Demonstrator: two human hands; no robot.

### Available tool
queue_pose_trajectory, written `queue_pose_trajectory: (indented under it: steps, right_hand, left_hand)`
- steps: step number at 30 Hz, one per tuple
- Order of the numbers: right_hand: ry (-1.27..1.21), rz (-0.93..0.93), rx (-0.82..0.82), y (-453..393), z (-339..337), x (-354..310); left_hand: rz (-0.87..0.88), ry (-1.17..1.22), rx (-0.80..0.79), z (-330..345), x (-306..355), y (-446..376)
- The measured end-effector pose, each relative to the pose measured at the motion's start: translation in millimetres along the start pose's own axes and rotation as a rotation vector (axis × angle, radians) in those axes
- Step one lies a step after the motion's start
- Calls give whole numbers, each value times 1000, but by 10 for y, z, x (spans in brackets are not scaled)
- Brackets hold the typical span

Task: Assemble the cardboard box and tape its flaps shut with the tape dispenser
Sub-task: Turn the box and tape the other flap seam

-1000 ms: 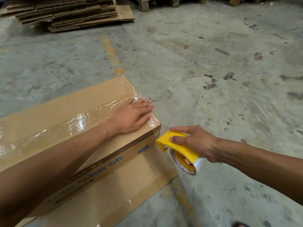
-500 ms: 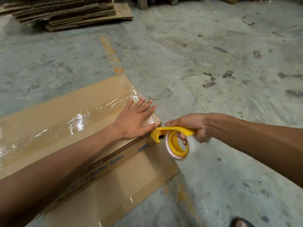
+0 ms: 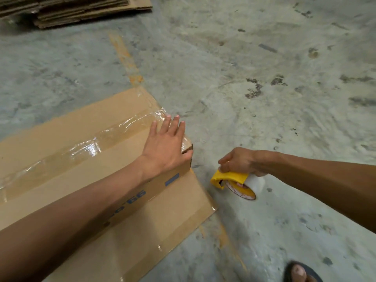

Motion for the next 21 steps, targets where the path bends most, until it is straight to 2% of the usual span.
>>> queue_pose_trajectory:
  steps: [3, 8, 15, 18, 21]
  right_hand:
    - [51, 2, 18, -1, -29, -2]
    - [94, -24, 26, 51, -80, -66]
    - [128, -40, 73, 47, -230, -99]
    - [126, -49, 98, 48, -287, -112]
    - [135, -74, 123, 54, -355, -165]
  left_hand:
    - [2, -12, 50, -6, 109, 31]
    - [184, -60, 165, -29, 266, 61]
    - [150, -123, 183, -154, 386, -41]
    - [111, -75, 148, -53, 379, -92]
    - [95, 125, 189, -73, 307, -119]
Point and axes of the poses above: each hand's wrist, its own y-axis away from the middle knuckle, its own z-axis out of the palm, x = y × z, the point moved 7 cm from there along -y, towards the middle knuckle, and after that the axes turned 1 degree about -z, right-handed, at the moved point
